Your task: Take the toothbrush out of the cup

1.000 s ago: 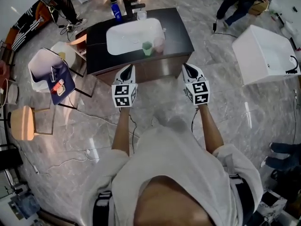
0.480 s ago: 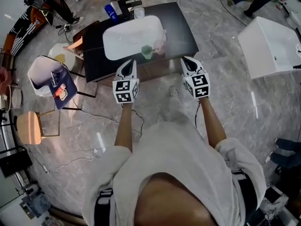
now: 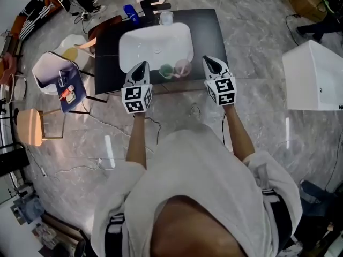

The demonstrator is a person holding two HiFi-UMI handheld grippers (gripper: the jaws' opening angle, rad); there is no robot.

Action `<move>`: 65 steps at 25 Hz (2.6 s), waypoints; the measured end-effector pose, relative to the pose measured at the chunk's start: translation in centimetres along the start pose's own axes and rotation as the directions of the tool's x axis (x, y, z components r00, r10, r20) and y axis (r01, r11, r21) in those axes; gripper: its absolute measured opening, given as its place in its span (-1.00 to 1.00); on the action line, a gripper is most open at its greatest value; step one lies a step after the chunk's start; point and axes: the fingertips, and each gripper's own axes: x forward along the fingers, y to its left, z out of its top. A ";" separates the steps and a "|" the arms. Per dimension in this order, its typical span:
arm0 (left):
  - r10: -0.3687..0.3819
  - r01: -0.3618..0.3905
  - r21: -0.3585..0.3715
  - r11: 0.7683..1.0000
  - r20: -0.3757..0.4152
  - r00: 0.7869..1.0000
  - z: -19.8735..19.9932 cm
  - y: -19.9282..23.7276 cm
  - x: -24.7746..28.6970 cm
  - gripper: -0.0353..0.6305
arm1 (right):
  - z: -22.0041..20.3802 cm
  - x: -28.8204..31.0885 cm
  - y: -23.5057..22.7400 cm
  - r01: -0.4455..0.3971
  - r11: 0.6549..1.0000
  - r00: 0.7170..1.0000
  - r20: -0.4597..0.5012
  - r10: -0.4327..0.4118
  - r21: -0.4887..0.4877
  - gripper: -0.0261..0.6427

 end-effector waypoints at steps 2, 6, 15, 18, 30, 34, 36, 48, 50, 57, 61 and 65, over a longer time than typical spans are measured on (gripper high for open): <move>0.024 -0.024 -0.004 1.000 -0.009 1.000 0.1 0.2 0.9 -0.82 | 0.2 1.2 -1.1 -0.022 1.000 1.000 0.003 0.022 0.002 -0.89; 0.066 -0.066 -0.022 0.998 -0.025 0.998 -0.2 0.7 2.0 -0.82 | 0.0 3.3 -2.4 -0.062 0.998 0.998 -0.009 0.062 0.005 -0.89; 0.057 -0.061 -0.057 0.997 -0.071 0.996 -2.6 2.6 4.3 -0.82 | -2.9 5.8 -1.9 -0.073 0.996 0.994 -0.073 0.076 0.043 -0.89; 0.016 -0.021 -0.057 0.998 -0.081 0.997 -3.2 2.8 5.0 -0.82 | -3.8 5.8 -1.3 -0.048 0.997 0.994 -0.095 0.054 0.066 -0.89; -0.105 0.098 -0.066 0.993 -0.126 0.986 -6.4 3.3 6.8 -0.82 | -7.9 6.3 1.8 0.022 0.993 0.985 -0.174 -0.001 0.119 -0.89; -0.121 0.111 -0.074 0.991 -0.142 0.982 -7.4 3.0 6.8 -0.82 | -8.8 6.1 2.2 0.024 0.990 0.984 -0.176 0.001 0.141 -0.89; -0.125 0.115 -0.075 0.991 -0.148 0.981 -7.9 3.0 7.0 -0.82 | -9.2 6.4 2.5 0.002 0.986 0.985 -0.169 0.026 0.166 -0.80; -0.105 0.095 -0.068 0.993 -0.164 0.981 -9.0 3.0 6.8 -0.82 | -10.0 10.2 2.8 -0.061 0.975 0.982 -0.162 0.097 0.212 -0.49; -0.094 0.084 -0.066 0.994 -0.163 0.982 -8.9 3.3 6.6 -0.82 | -10.0 10.6 2.7 -0.065 0.974 0.982 -0.162 0.101 0.215 -0.55; -0.073 0.065 -0.061 0.996 -0.148 0.986 -8.0 3.8 6.3 -0.82 | -9.4 11.0 3.3 -0.090 0.969 0.978 -0.164 0.130 0.231 -0.77; -0.070 0.062 -0.062 0.996 -0.129 0.989 -6.8 4.1 6.2 -0.82 | -7.8 10.1 3.8 -0.108 0.970 0.982 -0.131 0.139 0.217 -0.82; -0.069 0.063 -0.057 0.996 -0.107 0.992 -5.5 4.0 6.4 -0.82 | -4.8 8.9 3.9 -0.126 0.971 0.987 -0.069 0.142 0.202 -0.82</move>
